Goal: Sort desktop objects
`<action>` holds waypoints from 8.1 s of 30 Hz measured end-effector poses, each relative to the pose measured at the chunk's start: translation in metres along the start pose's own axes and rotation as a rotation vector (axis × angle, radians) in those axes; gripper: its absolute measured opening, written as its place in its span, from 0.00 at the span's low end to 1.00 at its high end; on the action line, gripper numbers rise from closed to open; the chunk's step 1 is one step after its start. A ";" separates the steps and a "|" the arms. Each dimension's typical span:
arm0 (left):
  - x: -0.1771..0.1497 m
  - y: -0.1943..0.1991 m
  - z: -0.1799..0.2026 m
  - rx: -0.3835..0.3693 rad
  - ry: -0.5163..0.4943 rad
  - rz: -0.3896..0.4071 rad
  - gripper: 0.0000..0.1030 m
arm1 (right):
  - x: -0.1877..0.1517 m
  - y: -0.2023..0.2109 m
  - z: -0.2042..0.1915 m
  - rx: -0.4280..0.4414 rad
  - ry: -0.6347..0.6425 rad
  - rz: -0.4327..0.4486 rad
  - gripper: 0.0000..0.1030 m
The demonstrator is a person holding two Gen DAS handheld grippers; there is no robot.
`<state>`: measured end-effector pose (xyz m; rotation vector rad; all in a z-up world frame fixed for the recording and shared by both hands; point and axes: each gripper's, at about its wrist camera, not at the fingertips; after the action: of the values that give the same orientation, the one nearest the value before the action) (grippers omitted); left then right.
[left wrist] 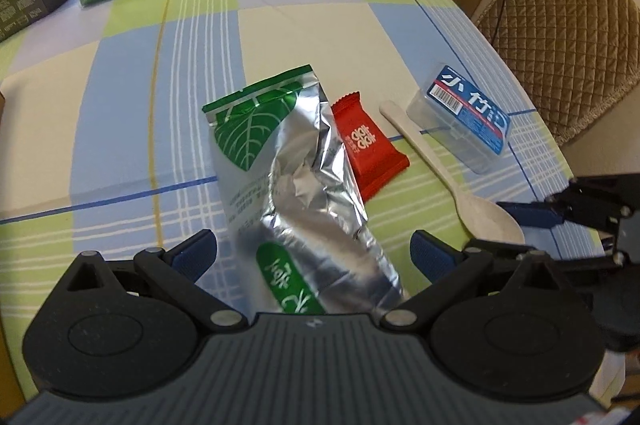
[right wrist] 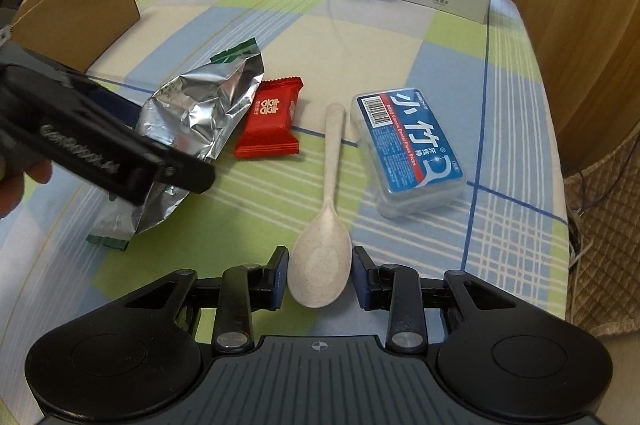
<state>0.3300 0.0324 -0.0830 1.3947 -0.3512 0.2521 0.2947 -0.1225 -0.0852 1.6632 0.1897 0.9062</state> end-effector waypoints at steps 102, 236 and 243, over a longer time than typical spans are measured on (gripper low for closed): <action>-0.169 0.231 -0.033 0.147 -0.089 0.093 0.44 | -0.040 0.176 -0.197 0.103 -0.069 0.200 0.29; -0.099 0.253 -0.302 0.269 0.172 0.125 0.47 | 0.148 0.040 -0.349 0.266 -0.020 0.192 0.29; -0.104 0.254 -0.301 0.277 0.171 0.119 0.47 | 0.153 0.042 -0.349 0.272 -0.043 0.209 0.31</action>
<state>0.1665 0.3740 0.0674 1.6127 -0.2643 0.5302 0.1600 0.2174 0.0314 1.9803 0.1150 1.0350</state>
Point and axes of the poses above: each gripper's, at about its wrist camera, not at the fingertips, and y roughly against the way its jaws point, z to its right, x to its top, and after that the axes turned 4 degrees about -z, right-handed
